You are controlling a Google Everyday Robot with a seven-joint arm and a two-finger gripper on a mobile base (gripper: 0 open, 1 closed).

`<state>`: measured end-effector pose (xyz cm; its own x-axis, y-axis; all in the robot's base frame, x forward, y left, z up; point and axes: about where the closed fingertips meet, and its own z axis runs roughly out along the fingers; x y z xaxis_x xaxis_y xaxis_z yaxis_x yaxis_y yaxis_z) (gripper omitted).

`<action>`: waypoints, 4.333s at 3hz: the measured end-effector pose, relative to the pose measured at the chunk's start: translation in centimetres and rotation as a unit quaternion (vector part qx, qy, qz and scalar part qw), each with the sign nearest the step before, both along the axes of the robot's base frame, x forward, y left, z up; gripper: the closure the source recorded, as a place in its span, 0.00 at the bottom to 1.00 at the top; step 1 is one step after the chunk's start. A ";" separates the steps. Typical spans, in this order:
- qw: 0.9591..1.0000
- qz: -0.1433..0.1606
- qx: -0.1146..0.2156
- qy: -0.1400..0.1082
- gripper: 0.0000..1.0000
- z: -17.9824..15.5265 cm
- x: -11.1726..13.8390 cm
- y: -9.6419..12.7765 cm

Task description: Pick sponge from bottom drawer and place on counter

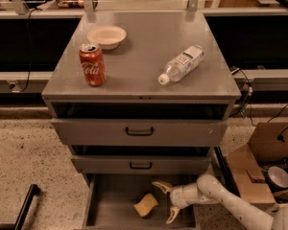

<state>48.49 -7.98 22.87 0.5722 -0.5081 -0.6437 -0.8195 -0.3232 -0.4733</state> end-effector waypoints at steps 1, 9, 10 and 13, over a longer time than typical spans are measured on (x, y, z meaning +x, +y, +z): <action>0.998 -0.002 0.055 0.025 0.00 0.5 0.5 0.3; 0.925 -0.297 0.062 0.229 0.00 -6.9 2.8 0.8; 0.913 -0.317 0.071 0.247 0.00 -10.2 2.4 0.5; 0.914 -0.309 0.076 0.253 0.25 -11.6 2.9 2.1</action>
Offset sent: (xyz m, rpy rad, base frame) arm 0.0086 0.0198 0.0562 0.5097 0.1291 -0.0942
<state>51.41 -5.87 11.23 -0.1834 -0.5165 -0.8364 -0.9497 0.3127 0.0152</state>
